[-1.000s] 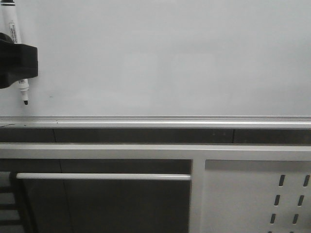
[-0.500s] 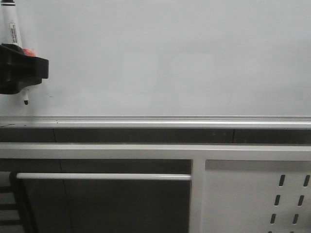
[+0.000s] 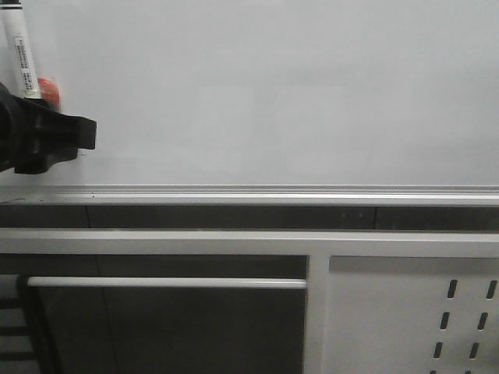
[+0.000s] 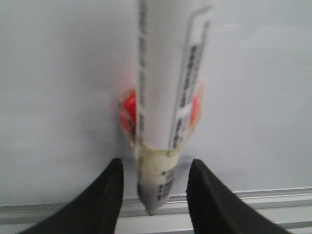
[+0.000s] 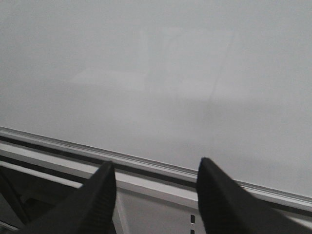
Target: Write number 1 on whiteboard
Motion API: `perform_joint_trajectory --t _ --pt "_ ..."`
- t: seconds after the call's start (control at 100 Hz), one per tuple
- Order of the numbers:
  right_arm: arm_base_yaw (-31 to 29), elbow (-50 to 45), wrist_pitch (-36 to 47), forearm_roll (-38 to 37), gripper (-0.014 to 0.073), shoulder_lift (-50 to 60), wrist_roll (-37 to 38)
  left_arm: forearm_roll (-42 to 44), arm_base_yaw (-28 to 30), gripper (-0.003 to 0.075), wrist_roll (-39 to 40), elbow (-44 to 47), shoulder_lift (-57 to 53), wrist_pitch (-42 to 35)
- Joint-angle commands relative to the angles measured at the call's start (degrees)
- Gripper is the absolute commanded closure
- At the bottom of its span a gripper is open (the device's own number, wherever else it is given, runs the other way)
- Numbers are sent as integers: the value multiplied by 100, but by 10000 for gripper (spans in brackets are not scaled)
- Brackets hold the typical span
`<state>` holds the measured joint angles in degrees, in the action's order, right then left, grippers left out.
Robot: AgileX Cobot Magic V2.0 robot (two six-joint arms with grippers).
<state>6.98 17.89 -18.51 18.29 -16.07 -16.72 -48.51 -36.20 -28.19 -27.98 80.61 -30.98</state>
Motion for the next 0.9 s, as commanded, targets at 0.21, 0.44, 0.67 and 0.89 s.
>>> perform_joint_trajectory --t 0.21,0.44,0.67,0.89 --pt "-1 169 380 74 249 -104 -54 38 27 461 411 -187 -116 -801" --pt "-1 169 380 74 249 -104 -54 88 27 603 458 -187 -116 -801" --pt "-1 169 337 74 249 -104 -54 491 27 738 446 -187 -116 -753" --pt "-1 169 310 74 249 -104 -54 856 27 738 169 -187 -254 -423"
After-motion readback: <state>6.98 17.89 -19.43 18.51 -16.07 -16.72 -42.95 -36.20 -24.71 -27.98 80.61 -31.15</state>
